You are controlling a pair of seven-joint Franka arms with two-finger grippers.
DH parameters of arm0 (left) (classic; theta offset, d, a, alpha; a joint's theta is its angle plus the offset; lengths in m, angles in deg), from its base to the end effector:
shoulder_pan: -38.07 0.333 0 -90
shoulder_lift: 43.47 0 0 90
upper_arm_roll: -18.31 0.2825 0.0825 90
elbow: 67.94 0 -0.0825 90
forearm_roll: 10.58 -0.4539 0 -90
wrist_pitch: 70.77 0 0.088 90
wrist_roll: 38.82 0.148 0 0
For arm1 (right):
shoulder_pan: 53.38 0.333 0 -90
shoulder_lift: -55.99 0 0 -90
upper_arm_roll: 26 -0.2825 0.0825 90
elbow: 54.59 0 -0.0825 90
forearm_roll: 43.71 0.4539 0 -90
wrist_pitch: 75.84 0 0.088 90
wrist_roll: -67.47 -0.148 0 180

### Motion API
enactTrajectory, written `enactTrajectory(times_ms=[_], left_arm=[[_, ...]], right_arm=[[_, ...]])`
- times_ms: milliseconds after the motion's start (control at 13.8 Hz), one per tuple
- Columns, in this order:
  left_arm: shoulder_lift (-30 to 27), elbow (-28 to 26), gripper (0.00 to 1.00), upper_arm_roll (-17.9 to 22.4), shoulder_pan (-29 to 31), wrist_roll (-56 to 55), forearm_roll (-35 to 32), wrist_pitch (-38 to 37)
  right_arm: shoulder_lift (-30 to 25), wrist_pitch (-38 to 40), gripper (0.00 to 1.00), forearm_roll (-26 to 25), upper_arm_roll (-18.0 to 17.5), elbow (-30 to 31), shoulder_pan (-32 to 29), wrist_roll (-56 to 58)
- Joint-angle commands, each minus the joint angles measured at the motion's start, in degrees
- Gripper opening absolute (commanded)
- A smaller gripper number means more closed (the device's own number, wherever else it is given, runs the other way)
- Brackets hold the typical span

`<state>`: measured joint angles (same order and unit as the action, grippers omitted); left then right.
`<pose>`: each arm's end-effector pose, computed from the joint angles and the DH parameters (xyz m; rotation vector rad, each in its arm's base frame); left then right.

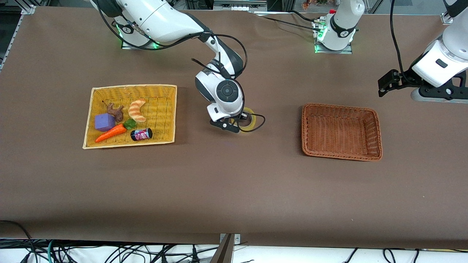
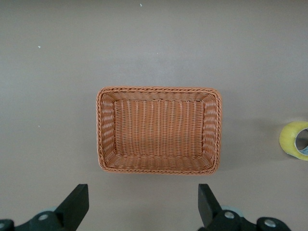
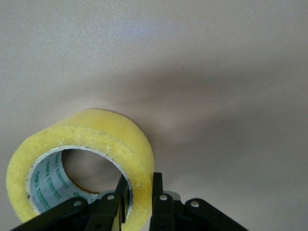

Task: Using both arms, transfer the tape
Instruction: 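Lift the tape roll with the right gripper and carry it toward the basket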

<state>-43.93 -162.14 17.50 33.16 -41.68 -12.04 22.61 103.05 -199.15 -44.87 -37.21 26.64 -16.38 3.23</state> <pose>0.6229 -0.0588 0.5204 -3.1146 0.0802 0.0068 0.5092 0.5481 0.1028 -3.0810 0.5034 0.2300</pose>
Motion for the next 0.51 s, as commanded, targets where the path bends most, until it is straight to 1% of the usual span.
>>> enactTrajectory(times_ms=[0,73,290,363,435], left_arm=[[-0.59,-0.11,1.00,-0.07,-0.19,0.76,-0.03,0.22],[-0.59,-0.11,1.00,-0.07,-0.19,0.84,-0.03,0.22],[-0.59,-0.11,1.00,-0.07,-0.19,0.76,-0.12,0.22],[-0.59,-0.11,1.00,-0.16,-0.19,0.76,-0.12,0.22],[-0.59,-0.11,1.00,-0.07,-0.19,0.76,-0.12,0.14]], right_arm=[[-1.26,1.40,0.54,0.28,0.05,-2.56,0.18,-0.63],[-2.84,2.63,0.99,-0.41,0.22,-2.83,0.09,-0.45],[-8.90,4.92,1.00,-4.63,0.49,-2.83,-0.60,1.30],[-10.40,5.01,1.00,-5.08,0.40,-2.83,-1.22,2.27],[-11.89,5.71,1.00,-5.17,1.10,-2.66,-1.31,5.23]])
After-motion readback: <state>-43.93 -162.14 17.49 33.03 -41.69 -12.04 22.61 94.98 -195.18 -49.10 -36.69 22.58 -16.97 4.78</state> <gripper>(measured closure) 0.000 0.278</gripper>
